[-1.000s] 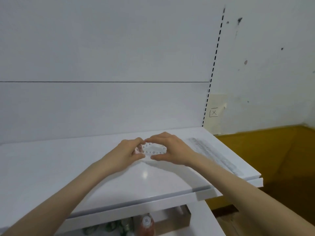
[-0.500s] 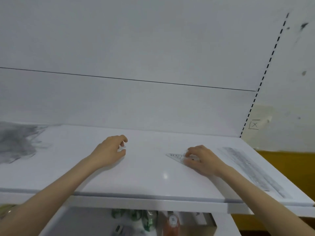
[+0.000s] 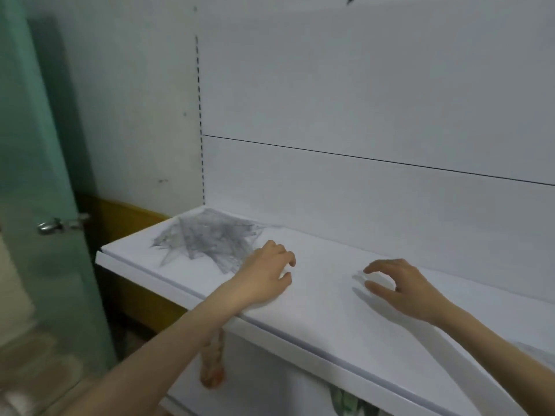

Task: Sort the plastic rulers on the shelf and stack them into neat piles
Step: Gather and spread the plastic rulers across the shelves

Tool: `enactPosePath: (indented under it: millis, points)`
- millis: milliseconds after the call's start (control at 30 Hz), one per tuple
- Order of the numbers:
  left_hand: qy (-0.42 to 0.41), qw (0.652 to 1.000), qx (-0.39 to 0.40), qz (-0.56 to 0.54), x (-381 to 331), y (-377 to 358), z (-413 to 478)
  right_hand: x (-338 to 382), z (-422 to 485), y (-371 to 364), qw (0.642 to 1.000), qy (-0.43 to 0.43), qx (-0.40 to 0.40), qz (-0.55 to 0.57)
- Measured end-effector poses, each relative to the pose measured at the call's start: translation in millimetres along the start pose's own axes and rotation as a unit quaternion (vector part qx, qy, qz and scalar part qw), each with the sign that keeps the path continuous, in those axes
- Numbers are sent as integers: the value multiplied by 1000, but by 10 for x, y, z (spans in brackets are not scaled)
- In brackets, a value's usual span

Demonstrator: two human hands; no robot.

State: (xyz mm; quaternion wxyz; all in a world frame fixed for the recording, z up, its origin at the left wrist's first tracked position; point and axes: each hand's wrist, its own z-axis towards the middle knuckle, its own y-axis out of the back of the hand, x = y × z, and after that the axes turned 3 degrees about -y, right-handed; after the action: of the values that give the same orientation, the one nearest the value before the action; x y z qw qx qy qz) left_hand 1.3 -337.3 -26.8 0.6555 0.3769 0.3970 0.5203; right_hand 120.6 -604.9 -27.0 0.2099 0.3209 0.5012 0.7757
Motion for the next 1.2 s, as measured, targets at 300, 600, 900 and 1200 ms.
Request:
enactPosePath:
  millis: [300,600,900,1200]
  points:
    - [140,990,-5,7,2249,496,-684,1822,1531,-1169,996,-39,75,-20]
    - [36,997,7,-67,2769,358,-211,2134,1878,-1348,985,-157,54,45]
    - [-69,988,127,-59,2442,76,492,1965,1848,-1292,968,-212,-22,135]
    - [-105,971,203,-73,2240,-4,853,1623,1687,-1027,896,-306,-122,298]
